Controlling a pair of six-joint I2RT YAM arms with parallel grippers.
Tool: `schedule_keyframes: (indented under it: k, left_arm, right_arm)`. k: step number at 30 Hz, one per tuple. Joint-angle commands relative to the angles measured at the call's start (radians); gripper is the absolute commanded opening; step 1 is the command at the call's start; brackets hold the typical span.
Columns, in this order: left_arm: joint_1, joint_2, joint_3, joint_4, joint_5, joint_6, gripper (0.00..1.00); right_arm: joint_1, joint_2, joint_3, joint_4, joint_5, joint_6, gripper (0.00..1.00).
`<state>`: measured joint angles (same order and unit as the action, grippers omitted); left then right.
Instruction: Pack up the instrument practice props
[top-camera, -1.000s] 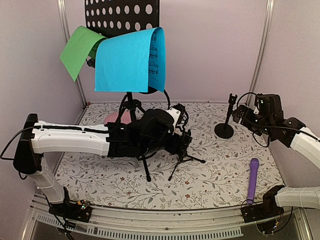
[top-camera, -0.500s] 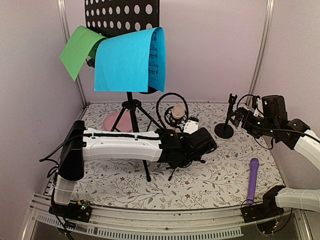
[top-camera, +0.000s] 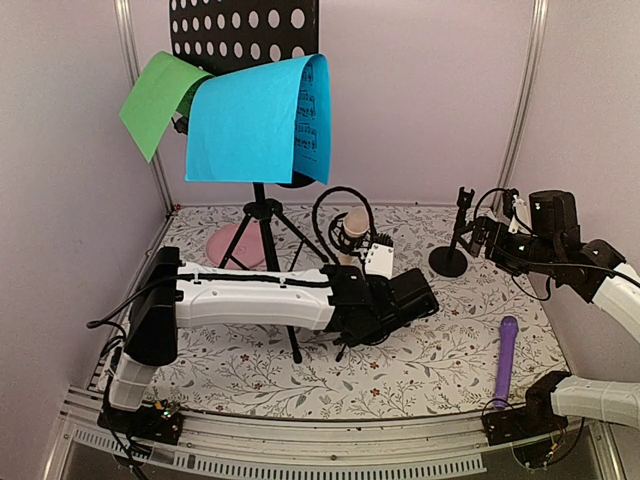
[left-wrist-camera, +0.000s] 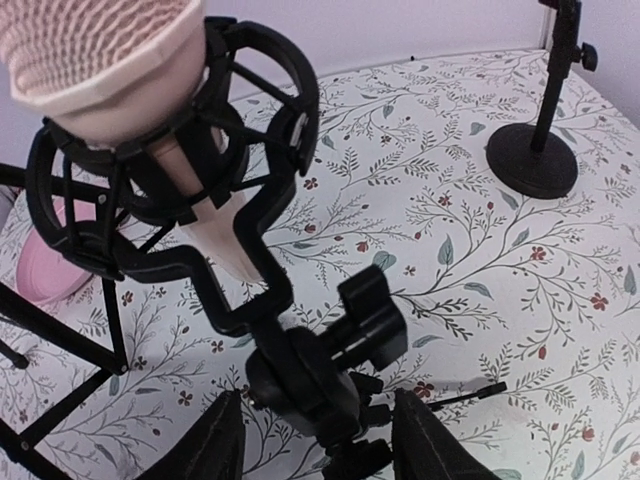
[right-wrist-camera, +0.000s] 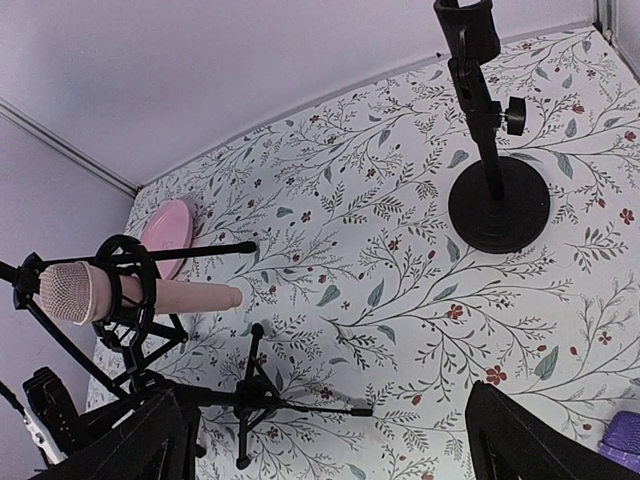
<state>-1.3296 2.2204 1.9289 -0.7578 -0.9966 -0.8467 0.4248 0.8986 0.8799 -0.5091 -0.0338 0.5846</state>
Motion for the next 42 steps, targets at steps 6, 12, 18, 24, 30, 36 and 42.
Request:
schedule_keyframes:
  k: [6,12,18,24,30,36,42]
  left_arm:
    - [-0.003,-0.072,-0.163,0.249,-0.006,0.161,0.31]
    - [-0.019,-0.151,-0.291,0.384,0.033,0.259,0.16]
    - [-0.028,-0.292,-0.491,0.613,0.152,0.390,0.16]
    - [-0.029,-0.387,-0.609,0.729,0.289,0.478,0.14]
    - [-0.028,-0.444,-0.707,0.850,0.503,0.547,0.03]
    - [-0.031,-0.429,-0.735,0.945,0.619,0.619,0.00]
    - [-0.029,-0.386,-0.651,0.828,0.644,0.679,0.00]
  right_arm:
    - [0.004,-0.011,-0.007,0.012,-0.029,-0.025,0.99]
    - [0.003,-0.018,-0.002,0.016,-0.056,-0.104,0.99]
    - [0.003,-0.025,0.020,-0.012,-0.065,-0.193,0.99]
    - [0.003,-0.058,0.028,-0.027,-0.092,-0.252,0.99]
    - [0.003,-0.105,0.034,-0.043,-0.122,-0.297,0.99]
    - [0.003,-0.154,0.044,-0.063,-0.182,-0.323,0.99]
    - [0.003,-0.159,0.080,-0.067,-0.305,-0.365,0.99]
